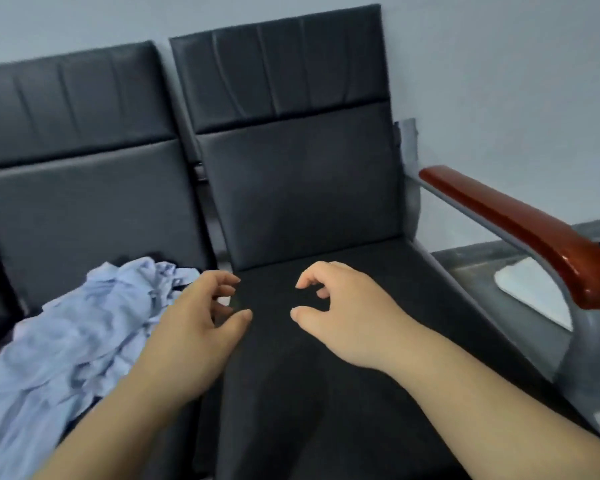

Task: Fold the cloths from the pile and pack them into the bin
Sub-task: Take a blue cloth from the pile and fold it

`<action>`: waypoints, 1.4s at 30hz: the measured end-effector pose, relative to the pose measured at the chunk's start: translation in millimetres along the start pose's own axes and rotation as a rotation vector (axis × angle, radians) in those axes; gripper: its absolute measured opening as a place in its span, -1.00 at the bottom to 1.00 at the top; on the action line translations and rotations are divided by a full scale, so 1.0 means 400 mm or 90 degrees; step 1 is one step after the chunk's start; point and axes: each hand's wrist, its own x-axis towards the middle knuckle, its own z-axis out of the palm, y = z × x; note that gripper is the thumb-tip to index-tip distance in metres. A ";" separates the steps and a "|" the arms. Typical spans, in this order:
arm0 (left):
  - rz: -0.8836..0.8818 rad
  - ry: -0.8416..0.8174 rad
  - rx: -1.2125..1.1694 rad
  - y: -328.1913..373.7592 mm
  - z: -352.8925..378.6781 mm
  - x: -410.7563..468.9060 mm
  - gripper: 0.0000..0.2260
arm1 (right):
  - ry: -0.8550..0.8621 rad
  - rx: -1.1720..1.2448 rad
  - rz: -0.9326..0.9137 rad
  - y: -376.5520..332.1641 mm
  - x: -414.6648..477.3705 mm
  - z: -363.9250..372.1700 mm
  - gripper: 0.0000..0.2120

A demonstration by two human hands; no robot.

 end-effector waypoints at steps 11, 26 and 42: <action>-0.267 0.112 0.053 -0.440 -0.374 -0.045 -0.69 | -0.207 -0.041 -0.136 -0.338 0.252 0.460 -0.78; -0.526 -0.157 0.376 -0.714 -0.391 -0.120 -0.70 | -0.442 -0.081 -0.156 -0.405 0.281 0.854 -0.72; -0.299 0.133 -0.363 -0.547 -0.366 -0.092 -0.85 | -0.406 0.239 -0.013 -0.366 0.265 0.639 -0.86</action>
